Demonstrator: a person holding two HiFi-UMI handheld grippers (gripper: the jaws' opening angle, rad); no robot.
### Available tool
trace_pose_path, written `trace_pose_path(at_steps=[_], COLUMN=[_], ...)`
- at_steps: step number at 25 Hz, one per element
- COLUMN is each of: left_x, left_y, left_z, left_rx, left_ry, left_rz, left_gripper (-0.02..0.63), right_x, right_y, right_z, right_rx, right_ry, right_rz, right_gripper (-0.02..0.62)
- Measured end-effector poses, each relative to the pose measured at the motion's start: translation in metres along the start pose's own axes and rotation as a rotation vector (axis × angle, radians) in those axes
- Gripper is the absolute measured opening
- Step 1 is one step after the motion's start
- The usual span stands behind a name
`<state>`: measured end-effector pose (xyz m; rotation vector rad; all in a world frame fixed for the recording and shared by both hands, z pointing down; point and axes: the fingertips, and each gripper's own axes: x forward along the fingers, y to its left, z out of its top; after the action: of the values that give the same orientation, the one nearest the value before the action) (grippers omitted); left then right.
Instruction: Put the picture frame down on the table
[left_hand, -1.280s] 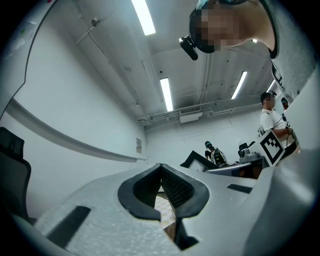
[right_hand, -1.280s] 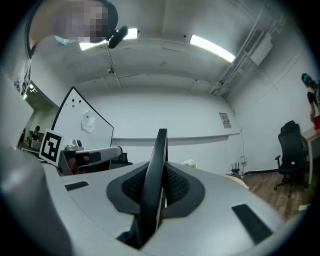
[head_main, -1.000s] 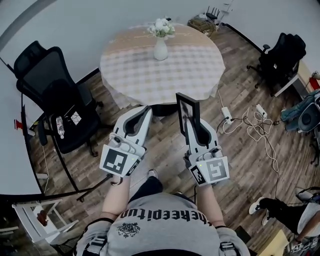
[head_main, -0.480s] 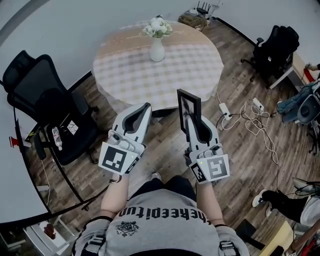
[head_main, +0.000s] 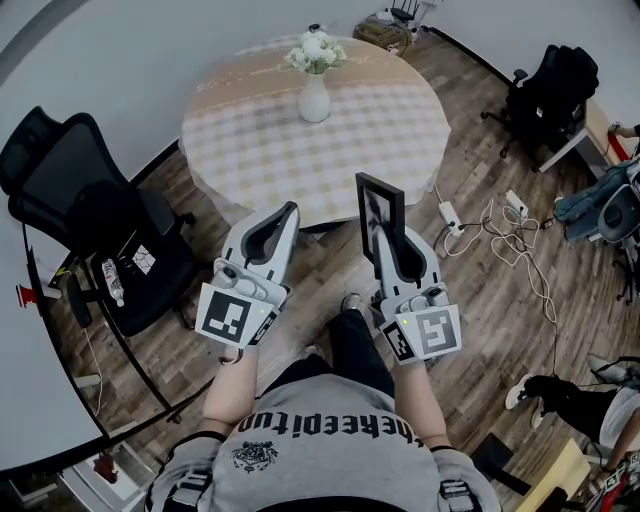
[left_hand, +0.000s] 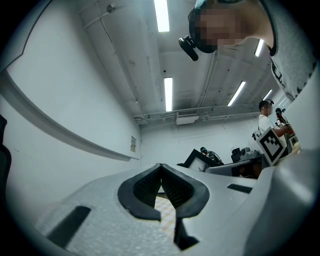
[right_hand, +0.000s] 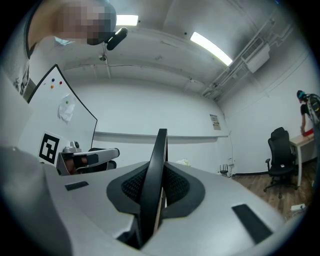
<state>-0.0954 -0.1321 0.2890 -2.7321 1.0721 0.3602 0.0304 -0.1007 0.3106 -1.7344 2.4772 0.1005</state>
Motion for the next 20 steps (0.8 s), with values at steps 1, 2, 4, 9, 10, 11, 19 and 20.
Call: trace_pose_path(at_steps=[1,2,4,9,10,11,19,20], left_x=[0.002,0.004,0.007,0.022,0.027,0.032,0.073,0.079], left_y=[0.003,0.005,0.009,0.019,0.021,0.023,0.037,0.039], left_z=[-0.001,-0.003,-0.004,-0.007,-0.008,-0.01,-0.022,-0.024], left_rx=[-0.001,-0.002,0.0,0.006,0.005,0.003,0.009,0.009], left_ry=[0.001,0.001,0.002,0.007,0.008,0.008,0.005,0.007], left_rz=[0.004,0.007,0.014,0.033,0.037,0.041,0.069,0.074], left_gripper=[0.017,0.017,0.017,0.017,0.017,0.017,0.017,0.017], right_x=[0.003,0.006,0.013,0.03,0.034,0.038,0.07,0.075], right_y=[-0.001,-0.002,-0.005,-0.016,-0.02,-0.024,-0.061,-0.066], right_z=[-0.001,-0.001,-0.002,-0.002,-0.003,-0.003,-0.006,-0.007], right_rx=[0.001,0.001,0.002,0.003,0.004,0.004,0.004,0.006], right_ry=[0.0,0.0,0.001,0.005,0.006,0.006,0.013,0.016], right_rz=[0.002,0.005,0.012,0.029,0.033,0.037,0.061,0.065], right_gripper=[0.046,0.046,0.046,0.046,0.046,0.046,0.046,0.046])
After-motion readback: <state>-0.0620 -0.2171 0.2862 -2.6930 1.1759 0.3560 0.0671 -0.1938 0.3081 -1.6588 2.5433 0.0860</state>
